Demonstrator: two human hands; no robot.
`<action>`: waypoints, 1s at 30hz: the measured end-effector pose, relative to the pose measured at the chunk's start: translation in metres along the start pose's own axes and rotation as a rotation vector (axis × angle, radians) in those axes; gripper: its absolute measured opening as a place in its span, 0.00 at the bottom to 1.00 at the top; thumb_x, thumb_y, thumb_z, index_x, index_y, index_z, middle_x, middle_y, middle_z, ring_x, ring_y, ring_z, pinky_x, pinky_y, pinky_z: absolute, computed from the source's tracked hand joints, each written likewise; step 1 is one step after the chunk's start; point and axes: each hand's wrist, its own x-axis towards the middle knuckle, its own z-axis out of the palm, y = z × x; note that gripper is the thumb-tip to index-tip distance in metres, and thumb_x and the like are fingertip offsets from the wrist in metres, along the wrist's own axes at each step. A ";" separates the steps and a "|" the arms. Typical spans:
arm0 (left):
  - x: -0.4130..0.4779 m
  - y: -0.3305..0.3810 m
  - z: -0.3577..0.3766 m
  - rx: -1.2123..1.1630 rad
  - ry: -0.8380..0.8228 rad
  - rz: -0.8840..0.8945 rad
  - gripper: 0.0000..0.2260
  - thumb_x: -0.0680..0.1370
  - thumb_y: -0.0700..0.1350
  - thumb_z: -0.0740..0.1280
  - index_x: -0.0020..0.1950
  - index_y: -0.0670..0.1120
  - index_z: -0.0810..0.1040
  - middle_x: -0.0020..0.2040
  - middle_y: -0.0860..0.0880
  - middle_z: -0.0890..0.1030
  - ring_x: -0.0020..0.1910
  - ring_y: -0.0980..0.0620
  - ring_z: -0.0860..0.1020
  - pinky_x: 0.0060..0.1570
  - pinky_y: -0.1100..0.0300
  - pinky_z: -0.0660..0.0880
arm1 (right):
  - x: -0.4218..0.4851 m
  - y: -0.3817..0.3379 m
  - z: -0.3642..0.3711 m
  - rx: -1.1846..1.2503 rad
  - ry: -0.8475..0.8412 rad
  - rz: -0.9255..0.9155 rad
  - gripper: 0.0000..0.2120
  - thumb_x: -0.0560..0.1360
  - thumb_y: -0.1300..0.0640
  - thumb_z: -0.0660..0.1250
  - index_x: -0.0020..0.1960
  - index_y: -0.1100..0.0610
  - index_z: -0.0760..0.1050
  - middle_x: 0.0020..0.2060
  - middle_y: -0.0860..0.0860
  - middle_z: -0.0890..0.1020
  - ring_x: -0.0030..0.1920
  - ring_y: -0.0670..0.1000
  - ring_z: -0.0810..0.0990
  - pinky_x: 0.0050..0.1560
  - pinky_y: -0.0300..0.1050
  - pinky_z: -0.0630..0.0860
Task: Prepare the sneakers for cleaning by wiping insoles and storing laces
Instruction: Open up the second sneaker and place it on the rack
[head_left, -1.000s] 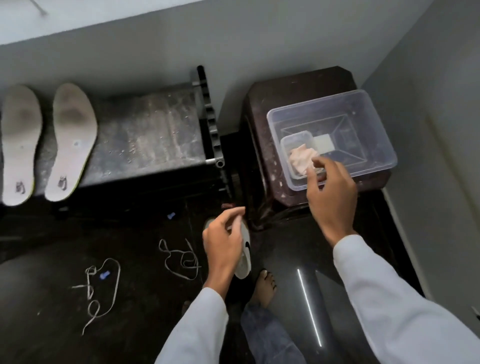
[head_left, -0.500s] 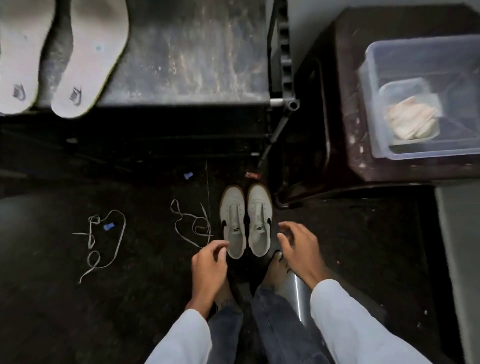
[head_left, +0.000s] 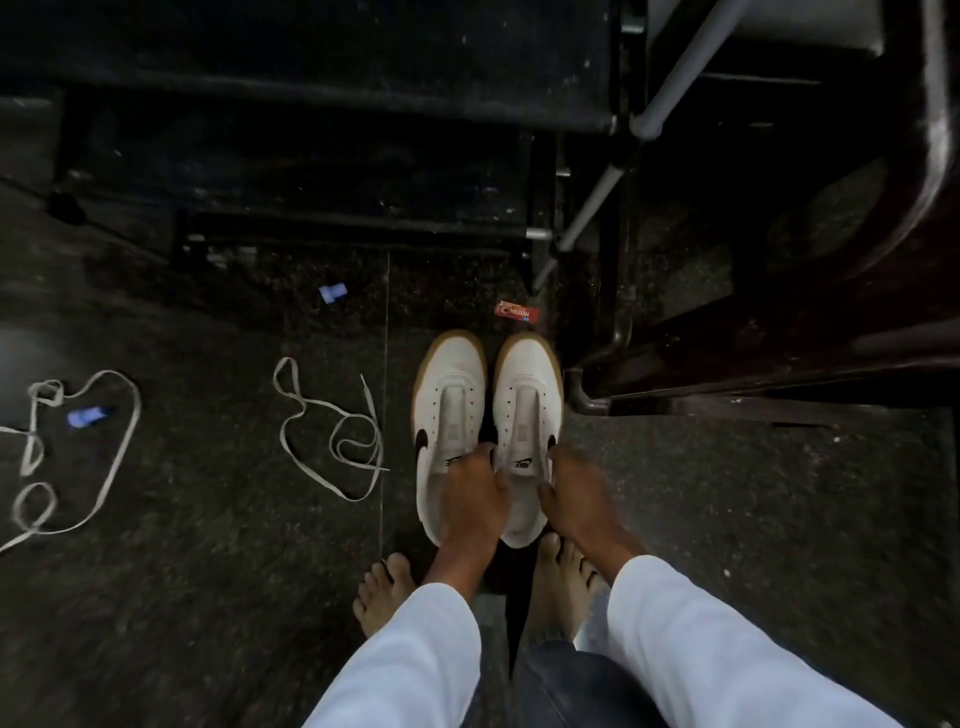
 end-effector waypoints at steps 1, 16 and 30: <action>0.005 -0.001 0.007 0.039 0.004 -0.005 0.13 0.80 0.45 0.62 0.63 0.46 0.78 0.57 0.46 0.83 0.58 0.46 0.80 0.54 0.56 0.74 | 0.005 0.003 0.006 0.000 0.020 -0.002 0.15 0.76 0.60 0.64 0.62 0.61 0.72 0.56 0.58 0.79 0.55 0.58 0.79 0.46 0.39 0.69; 0.001 -0.002 0.022 0.237 -0.021 0.045 0.10 0.78 0.40 0.62 0.52 0.43 0.83 0.48 0.42 0.85 0.50 0.42 0.83 0.47 0.51 0.78 | -0.007 0.009 -0.001 0.014 0.065 0.021 0.09 0.73 0.64 0.63 0.54 0.61 0.73 0.49 0.58 0.80 0.50 0.59 0.81 0.41 0.40 0.69; -0.183 0.066 -0.148 0.103 -0.042 0.046 0.09 0.78 0.50 0.61 0.46 0.48 0.80 0.41 0.45 0.84 0.44 0.40 0.81 0.37 0.54 0.72 | -0.216 -0.067 -0.117 0.140 0.159 0.025 0.07 0.72 0.57 0.65 0.40 0.49 0.68 0.36 0.46 0.78 0.36 0.48 0.77 0.34 0.42 0.75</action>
